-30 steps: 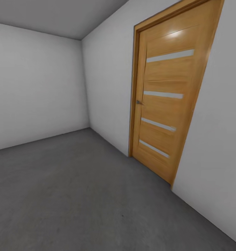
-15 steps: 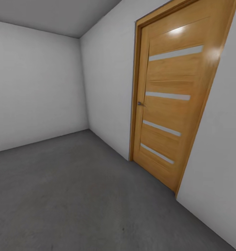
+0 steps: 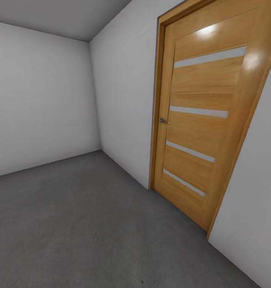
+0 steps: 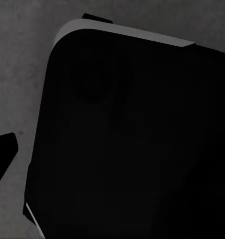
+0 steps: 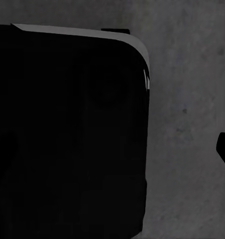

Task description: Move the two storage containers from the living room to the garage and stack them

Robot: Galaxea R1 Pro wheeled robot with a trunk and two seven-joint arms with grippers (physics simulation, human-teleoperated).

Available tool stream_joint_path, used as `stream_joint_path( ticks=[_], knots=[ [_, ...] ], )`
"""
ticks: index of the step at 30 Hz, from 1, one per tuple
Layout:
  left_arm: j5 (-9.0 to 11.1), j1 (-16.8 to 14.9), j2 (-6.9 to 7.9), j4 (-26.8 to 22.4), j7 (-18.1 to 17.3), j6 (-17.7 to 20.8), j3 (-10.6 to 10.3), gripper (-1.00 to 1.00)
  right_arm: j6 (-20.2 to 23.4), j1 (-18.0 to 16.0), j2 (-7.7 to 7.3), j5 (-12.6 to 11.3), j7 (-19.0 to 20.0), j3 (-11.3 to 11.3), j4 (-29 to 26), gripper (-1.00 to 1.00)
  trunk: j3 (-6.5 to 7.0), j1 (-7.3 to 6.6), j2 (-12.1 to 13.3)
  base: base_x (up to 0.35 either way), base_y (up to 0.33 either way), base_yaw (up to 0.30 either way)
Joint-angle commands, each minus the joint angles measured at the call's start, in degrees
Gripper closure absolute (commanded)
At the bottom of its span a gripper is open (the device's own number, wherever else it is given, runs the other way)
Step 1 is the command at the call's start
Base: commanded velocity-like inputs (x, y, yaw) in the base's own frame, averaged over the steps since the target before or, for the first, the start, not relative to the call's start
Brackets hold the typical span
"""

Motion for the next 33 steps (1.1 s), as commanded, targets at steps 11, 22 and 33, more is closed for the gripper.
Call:
stream_joint_path(
  ticks=[11,22,33],
  knots=[
    [0.2,0.0,-0.01,0.0,0.0,-0.2,0.1,-1.00,-0.3,0.0,0.26,0.0,-0.1,0.0,0.0,-1.00,-0.04,0.03,0.0,0.322,0.018,-0.080],
    [0.1,0.0,0.04,0.0,-0.1,-0.3,0.3,-1.00,-0.2,0.0,0.25,0.0,-0.1,0.0,0.0,-1.00,-0.04,0.03,0.0,0.275,0.215,-0.272],
    [0.1,0.0,0.05,0.0,-0.1,-0.3,0.3,-1.00,-0.2,0.0,0.21,0.0,-0.1,0.0,0.0,-1.00,-0.04,0.03,0.0,0.149,0.324,-0.284]
  ],
)
